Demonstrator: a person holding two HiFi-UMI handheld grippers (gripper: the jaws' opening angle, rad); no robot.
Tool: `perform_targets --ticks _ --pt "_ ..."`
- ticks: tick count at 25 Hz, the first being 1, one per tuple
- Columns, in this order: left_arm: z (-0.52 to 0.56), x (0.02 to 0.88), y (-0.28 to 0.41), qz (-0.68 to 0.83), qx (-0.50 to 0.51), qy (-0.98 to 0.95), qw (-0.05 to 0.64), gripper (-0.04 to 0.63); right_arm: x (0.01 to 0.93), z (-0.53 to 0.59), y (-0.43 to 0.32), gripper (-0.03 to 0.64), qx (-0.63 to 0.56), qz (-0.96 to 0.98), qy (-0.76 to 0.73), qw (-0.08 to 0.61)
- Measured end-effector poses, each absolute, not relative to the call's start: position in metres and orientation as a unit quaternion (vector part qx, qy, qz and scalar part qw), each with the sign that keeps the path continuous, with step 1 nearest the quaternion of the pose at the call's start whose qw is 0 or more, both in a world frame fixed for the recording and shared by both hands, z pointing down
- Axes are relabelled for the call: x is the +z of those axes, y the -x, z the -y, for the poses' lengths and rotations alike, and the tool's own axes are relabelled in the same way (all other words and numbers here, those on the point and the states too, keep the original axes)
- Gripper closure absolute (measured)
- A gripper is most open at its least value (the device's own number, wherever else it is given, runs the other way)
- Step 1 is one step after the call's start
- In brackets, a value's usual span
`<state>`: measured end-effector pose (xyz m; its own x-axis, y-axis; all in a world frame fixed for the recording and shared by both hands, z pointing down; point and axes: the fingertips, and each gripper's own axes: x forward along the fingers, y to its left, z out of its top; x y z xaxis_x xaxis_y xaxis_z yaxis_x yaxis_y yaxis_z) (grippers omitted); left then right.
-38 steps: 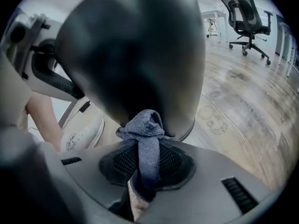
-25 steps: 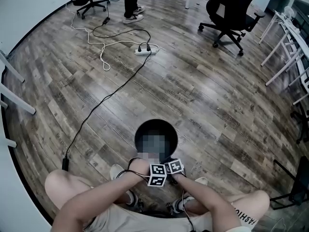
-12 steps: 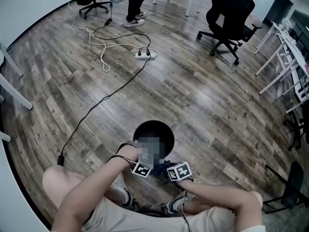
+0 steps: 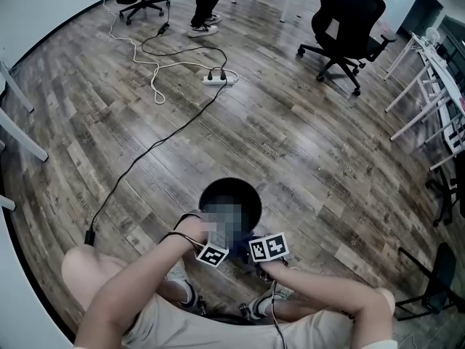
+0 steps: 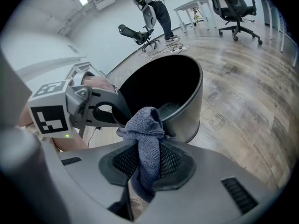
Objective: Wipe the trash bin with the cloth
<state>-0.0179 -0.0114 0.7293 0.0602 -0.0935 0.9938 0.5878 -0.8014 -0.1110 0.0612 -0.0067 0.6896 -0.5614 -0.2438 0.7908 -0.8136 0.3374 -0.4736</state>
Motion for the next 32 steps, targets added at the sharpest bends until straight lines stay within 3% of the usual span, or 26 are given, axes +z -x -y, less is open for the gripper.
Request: perform_targets --ticks 6,18,24,27,29,32 --pt "0.0 0.73 0.001 0.174 -0.661 0.684 0.253 0.56 0.736 0.01 -0.069 0.534 0.446 0.757 -0.351 0.324" --pt "-0.004 0.73 -0.031 0.068 -0.674 0.713 0.179 0.558 0.869 0.016 -0.08 0.534 0.433 0.749 -0.368 0.34" --pt "-0.008 0.723 -0.038 0.062 -0.654 0.741 0.139 0.558 0.881 0.008 -0.085 0.534 0.447 0.725 -0.398 0.341" --pt "-0.015 0.709 -0.041 0.087 -0.629 0.766 0.099 0.528 0.866 0.004 -0.086 0.534 0.486 0.706 -0.399 0.325" --pt "-0.019 0.703 -0.037 0.124 -0.629 0.76 0.105 0.462 0.849 0.004 -0.091 0.534 0.53 0.684 -0.404 0.296" --pt "-0.019 0.7 -0.022 0.169 -0.636 0.74 0.142 0.427 0.811 0.0 -0.091 0.534 0.556 0.678 -0.393 0.278"
